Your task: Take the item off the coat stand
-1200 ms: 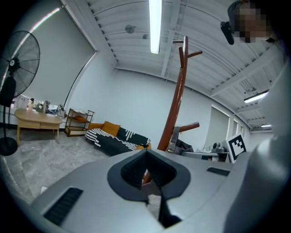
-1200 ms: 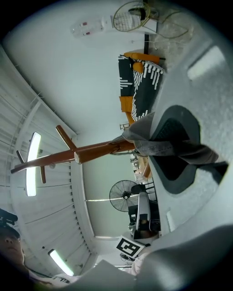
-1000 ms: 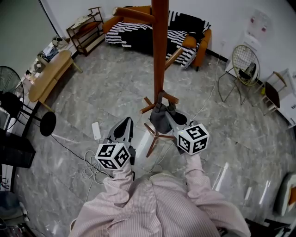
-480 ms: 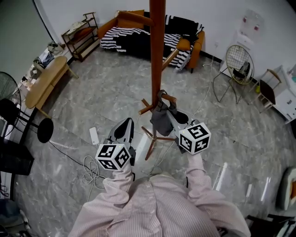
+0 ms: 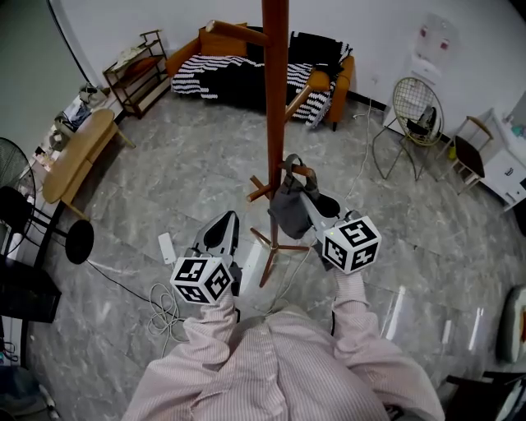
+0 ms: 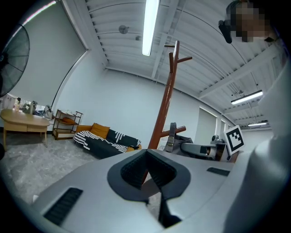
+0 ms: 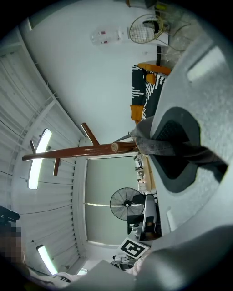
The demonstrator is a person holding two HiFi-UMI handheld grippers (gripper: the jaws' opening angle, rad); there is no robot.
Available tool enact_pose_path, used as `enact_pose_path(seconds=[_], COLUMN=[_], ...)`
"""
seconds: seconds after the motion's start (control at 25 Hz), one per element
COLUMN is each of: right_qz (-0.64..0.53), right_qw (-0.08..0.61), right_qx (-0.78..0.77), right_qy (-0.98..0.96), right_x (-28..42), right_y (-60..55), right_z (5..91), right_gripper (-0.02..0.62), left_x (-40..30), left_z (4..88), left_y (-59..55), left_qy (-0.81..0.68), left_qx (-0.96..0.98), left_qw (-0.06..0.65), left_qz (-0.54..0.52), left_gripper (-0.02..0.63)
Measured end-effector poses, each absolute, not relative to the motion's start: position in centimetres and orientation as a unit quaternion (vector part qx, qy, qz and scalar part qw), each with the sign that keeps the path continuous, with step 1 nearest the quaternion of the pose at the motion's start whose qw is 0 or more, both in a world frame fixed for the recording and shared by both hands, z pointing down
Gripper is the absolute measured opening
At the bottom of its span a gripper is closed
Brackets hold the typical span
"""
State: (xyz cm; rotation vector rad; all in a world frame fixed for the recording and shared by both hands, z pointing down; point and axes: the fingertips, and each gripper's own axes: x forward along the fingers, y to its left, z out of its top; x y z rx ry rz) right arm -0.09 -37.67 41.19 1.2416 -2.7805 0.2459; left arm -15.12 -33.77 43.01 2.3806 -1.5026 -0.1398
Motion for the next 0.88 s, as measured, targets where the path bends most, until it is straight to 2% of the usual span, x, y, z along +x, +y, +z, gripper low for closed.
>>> enact_pose_path(seconds=[0.88], right_qz=[0.064], right_qw=[0.001], right_qx=[0.416], right_qy=[-0.907], right_x=[3.6], right_y=[-33.9], right_z=[38.3], right_gripper=[0.022], left_x=[-12.6], left_z=[41.5], left_y=[-31.4], left_qy=[-0.519], left_qx=[0.842], left_qw=[0.139], left_qz=[-0.056], left_gripper=[0.002])
